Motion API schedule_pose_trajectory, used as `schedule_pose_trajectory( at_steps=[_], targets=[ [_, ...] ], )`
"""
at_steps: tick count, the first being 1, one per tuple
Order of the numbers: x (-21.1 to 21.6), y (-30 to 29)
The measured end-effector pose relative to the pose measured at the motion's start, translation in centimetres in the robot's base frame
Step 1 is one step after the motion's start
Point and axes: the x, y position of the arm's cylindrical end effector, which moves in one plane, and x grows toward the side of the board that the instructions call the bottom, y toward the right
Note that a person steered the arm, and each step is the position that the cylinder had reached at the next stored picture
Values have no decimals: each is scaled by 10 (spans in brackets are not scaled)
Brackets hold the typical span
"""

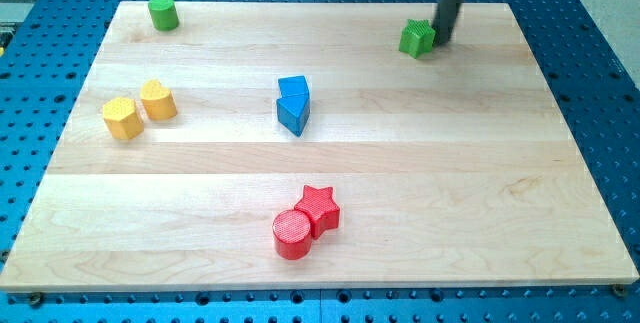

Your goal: Keep blue blocks and green blocks diagonal to each other

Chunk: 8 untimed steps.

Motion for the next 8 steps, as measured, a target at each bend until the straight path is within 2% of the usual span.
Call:
schedule_pose_trajectory(
  at_steps=[1, 3, 4, 5, 7, 8],
  targets=[
    [12, -49],
    [54, -82],
    [54, -110],
    [88, -122],
    [67, -176],
    [19, -236]
  ],
)
